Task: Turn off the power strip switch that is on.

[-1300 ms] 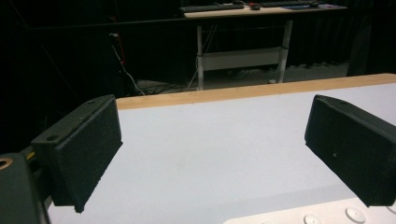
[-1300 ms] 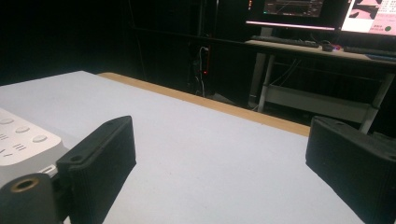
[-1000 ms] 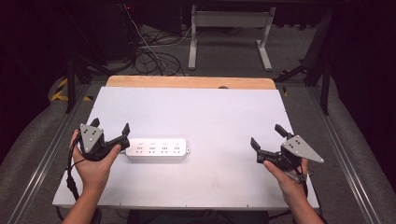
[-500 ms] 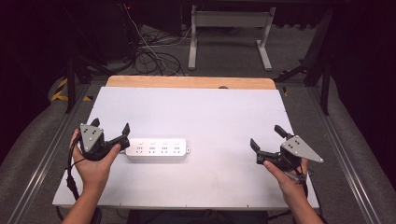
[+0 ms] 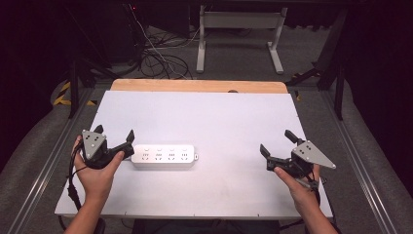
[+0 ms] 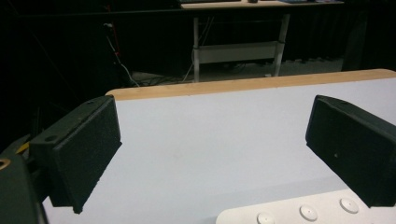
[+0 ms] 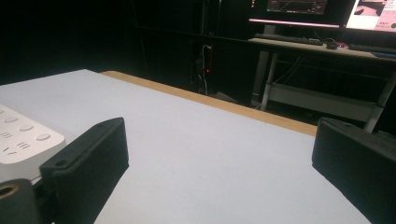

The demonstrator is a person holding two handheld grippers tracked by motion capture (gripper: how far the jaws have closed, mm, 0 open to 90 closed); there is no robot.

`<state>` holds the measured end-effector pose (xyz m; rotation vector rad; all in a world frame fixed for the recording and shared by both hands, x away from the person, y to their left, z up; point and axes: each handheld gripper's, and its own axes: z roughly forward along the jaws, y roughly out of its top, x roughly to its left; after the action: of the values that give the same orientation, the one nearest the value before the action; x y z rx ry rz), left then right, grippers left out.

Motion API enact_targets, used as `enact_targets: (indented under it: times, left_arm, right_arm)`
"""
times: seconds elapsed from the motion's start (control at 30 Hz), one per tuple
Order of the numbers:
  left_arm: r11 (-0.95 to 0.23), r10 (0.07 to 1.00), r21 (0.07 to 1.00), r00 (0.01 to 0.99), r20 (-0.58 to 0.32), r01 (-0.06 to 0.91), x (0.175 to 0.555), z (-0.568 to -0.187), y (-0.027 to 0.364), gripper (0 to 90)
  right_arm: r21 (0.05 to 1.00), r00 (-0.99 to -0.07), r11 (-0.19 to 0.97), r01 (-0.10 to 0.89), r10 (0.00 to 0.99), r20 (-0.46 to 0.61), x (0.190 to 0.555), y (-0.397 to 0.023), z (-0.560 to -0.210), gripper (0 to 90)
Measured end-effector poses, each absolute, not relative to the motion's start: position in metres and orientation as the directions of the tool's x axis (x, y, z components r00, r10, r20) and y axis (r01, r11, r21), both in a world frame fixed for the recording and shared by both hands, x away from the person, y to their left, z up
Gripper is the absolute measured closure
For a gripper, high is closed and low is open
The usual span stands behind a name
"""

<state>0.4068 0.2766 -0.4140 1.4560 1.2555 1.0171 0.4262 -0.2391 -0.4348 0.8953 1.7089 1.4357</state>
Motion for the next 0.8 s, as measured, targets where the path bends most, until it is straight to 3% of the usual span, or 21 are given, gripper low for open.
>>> enact_targets:
  times: [0.8]
  left_arm:
    - [-0.049,0.988,0.972,0.156,0.013,0.23,0.4097,-0.4147,0.2747,4.3]
  right_arm:
    - [0.988,-0.495,0.144,0.058,0.864,-0.098,0.4238,-0.24,-0.4349,4.6]
